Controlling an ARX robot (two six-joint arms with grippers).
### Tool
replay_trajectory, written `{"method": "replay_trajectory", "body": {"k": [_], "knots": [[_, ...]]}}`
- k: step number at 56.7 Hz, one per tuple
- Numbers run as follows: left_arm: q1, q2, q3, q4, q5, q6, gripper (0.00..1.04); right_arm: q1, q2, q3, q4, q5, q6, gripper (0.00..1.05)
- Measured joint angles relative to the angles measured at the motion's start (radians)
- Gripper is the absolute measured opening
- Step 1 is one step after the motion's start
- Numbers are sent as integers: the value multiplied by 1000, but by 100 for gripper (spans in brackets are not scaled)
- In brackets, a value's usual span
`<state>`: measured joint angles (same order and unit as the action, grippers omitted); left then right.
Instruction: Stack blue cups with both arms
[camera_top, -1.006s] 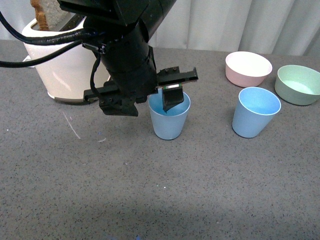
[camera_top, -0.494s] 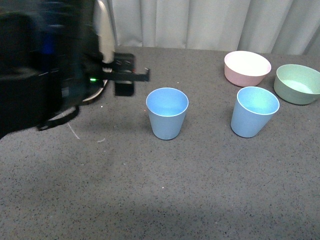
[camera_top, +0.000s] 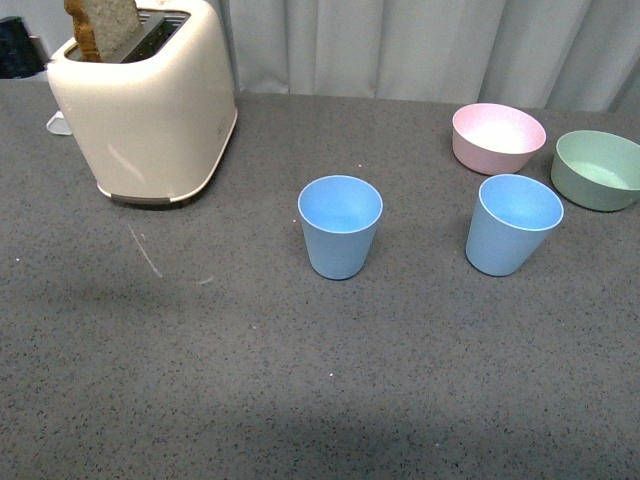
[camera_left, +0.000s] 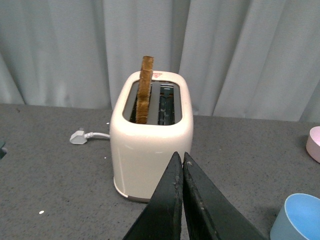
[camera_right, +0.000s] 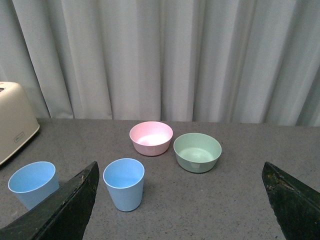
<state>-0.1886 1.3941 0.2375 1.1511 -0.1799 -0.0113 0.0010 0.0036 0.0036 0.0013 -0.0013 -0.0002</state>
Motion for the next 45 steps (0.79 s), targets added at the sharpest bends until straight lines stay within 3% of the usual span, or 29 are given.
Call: {"method": "replay_trajectory", "body": {"k": [28,32,45], "knots": [[103,-382,-174,-218,96,3,4,0,0,0,0,0,0,95],[154,-442,-188,-264,166,4,4,0,0,0,0,0,0,95],[185,-614,-216,-403,180,3,4,0,0,0,0,0,0,95]]}}
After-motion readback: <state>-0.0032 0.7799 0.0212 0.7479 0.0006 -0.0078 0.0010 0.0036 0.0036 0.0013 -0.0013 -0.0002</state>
